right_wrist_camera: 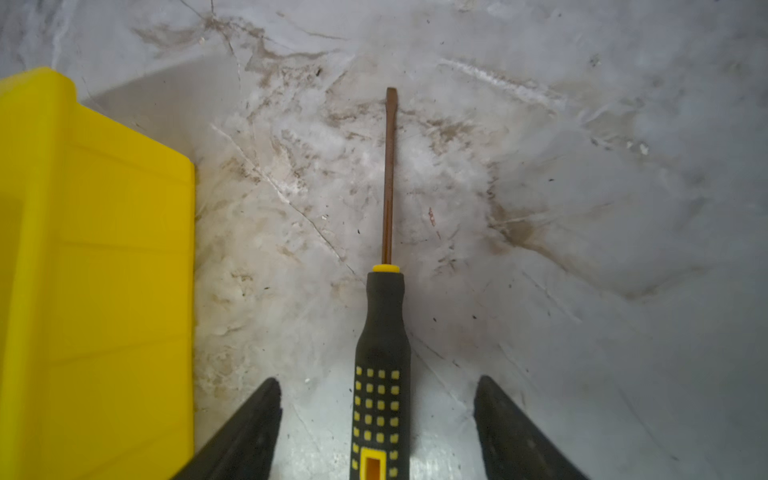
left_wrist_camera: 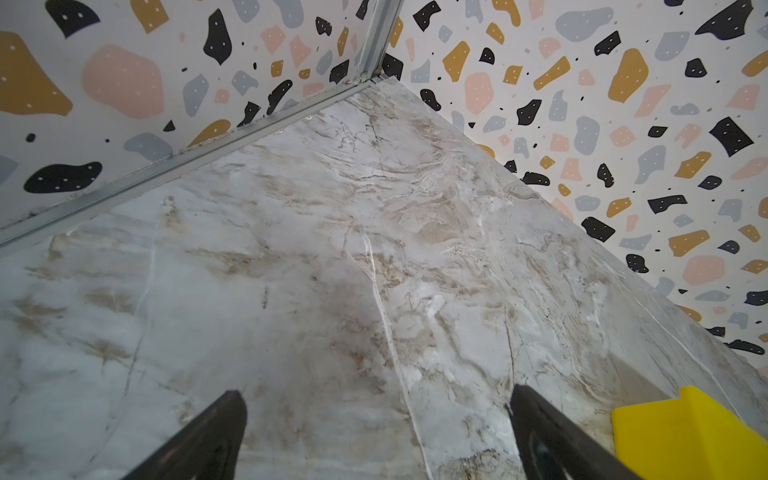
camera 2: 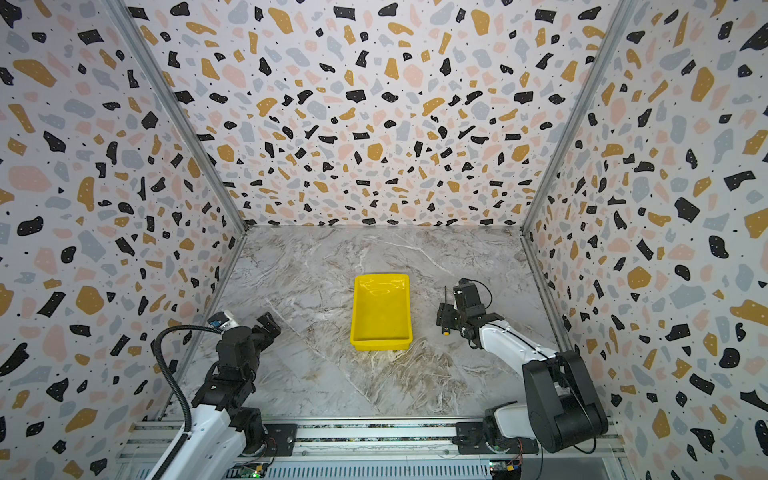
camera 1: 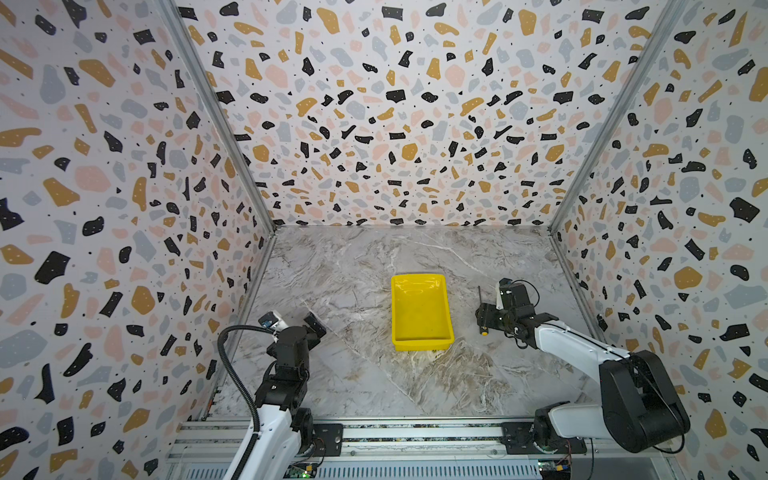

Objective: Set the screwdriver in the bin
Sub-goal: 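Reach the right gripper down to the screwdriver handle and close on it, then lift the screwdriver with the right gripper and carry it over the yellow bin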

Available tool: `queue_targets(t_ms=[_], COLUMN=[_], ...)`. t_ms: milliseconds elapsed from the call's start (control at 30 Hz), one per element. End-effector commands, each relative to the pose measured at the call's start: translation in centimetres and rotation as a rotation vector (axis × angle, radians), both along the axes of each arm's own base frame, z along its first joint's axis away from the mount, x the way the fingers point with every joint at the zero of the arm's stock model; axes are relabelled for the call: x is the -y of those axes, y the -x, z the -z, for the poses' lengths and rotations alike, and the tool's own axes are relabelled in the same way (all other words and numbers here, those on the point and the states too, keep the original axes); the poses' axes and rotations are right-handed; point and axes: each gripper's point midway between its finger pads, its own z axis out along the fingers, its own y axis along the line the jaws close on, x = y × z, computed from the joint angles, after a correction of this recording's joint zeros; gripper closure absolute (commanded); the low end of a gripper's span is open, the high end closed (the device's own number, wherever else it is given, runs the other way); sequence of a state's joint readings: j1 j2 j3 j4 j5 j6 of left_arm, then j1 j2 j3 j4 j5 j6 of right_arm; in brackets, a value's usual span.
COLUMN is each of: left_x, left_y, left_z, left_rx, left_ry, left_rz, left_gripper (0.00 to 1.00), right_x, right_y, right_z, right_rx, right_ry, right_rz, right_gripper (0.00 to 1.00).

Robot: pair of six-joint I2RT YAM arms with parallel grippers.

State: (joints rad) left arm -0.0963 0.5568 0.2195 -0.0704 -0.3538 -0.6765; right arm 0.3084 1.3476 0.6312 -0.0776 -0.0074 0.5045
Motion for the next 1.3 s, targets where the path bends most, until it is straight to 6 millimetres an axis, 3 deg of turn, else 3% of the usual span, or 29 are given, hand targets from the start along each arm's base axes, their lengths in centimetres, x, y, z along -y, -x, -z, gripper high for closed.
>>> queue_targets(t_ms=[0, 200, 400, 667, 900, 1033, 1267], left_x=[-0.1, 0.0, -0.1, -0.1, -0.1, -0.1, -0.1], left_y=[-0.3, -0.3, -0.3, -0.3, -0.2, -0.2, -0.2], left_z=[-0.3, -0.4, -0.3, -0.3, -0.3, -0.3, -0.4], left_rx=[0.033, 0.033, 0.030, 0.030, 0.031, 0.030, 0.035], left_ry=[0.011, 0.010, 0.009, 0.008, 0.010, 0.010, 0.012], left_rz=[-0.012, -0.009, -0.010, -0.011, -0.014, -0.013, -0.014], left_gripper=[0.00, 0.00, 0.00, 0.00, 0.00, 0.00, 0.00], right_x=[-0.1, -1.0, -1.8, -1.3, -0.6, -0.4, -0.4], right_y=[0.2, 0.2, 0.2, 0.2, 0.5, 0.5, 0.0], right_z=[-0.4, -0.1, 0.8, 2.1, 2.4, 1.8, -2.3], right_rx=[-0.013, -0.025, -0.049, -0.081, -0.085, -0.067, 0.042], right_ry=[0.011, 0.008, 0.028, 0.070, 0.103, 0.112, 0.083], right_rz=[-0.006, -0.032, -0.044, -0.023, 0.000, 0.002, 0.017], right_gripper=[0.29, 0.29, 0.37, 0.43, 0.63, 0.78, 0.83])
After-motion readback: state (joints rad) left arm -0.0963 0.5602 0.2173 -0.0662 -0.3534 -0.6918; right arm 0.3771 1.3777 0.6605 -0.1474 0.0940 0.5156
